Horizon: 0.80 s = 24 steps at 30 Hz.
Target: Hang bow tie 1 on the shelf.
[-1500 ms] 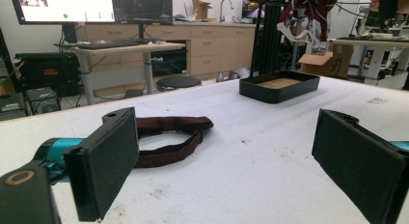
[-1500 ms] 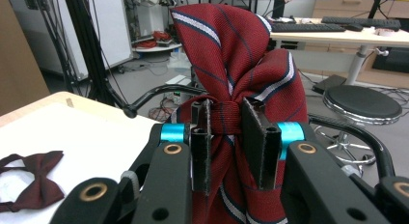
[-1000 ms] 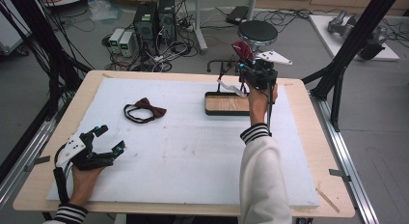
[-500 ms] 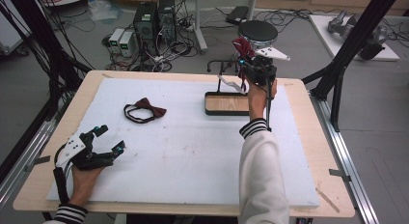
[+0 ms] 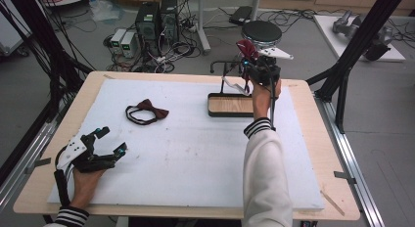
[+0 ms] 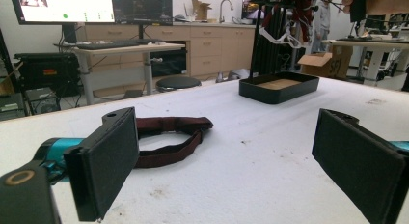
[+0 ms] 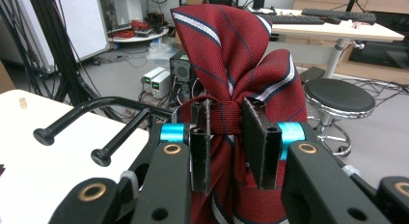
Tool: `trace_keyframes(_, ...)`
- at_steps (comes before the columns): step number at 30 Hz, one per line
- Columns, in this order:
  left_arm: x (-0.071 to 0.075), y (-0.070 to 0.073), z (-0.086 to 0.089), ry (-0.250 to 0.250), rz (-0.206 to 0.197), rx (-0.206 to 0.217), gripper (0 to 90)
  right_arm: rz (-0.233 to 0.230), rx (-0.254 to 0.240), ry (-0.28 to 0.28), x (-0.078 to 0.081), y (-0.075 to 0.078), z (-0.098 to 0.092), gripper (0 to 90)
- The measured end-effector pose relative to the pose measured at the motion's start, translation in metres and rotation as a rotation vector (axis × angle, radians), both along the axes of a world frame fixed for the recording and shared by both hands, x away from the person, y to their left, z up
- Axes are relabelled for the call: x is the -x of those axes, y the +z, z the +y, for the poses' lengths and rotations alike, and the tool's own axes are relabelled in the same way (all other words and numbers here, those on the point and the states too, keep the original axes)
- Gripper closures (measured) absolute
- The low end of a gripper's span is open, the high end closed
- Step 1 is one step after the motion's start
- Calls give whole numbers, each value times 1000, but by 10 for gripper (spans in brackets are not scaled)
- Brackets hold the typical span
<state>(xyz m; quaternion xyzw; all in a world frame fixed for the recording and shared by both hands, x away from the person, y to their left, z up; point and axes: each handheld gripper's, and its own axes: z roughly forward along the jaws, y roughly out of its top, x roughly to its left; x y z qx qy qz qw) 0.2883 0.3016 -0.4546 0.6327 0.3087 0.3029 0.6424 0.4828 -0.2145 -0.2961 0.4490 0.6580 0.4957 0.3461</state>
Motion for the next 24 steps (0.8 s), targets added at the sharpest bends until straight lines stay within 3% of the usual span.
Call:
trace_keyframes(8, 0, 0, 0, 2, -1, -2, 97, 20, 18, 9, -6, 8, -1, 736)
trace_keyframes(11, 0, 0, 0, 2, 0, -1, 97, 3, 22, 5, -7, 10, 0, 737)
trace_keyframes(24, 0, 0, 0, 2, -1, 2, 97, 27, 57, 15, -10, 6, 6, 727)
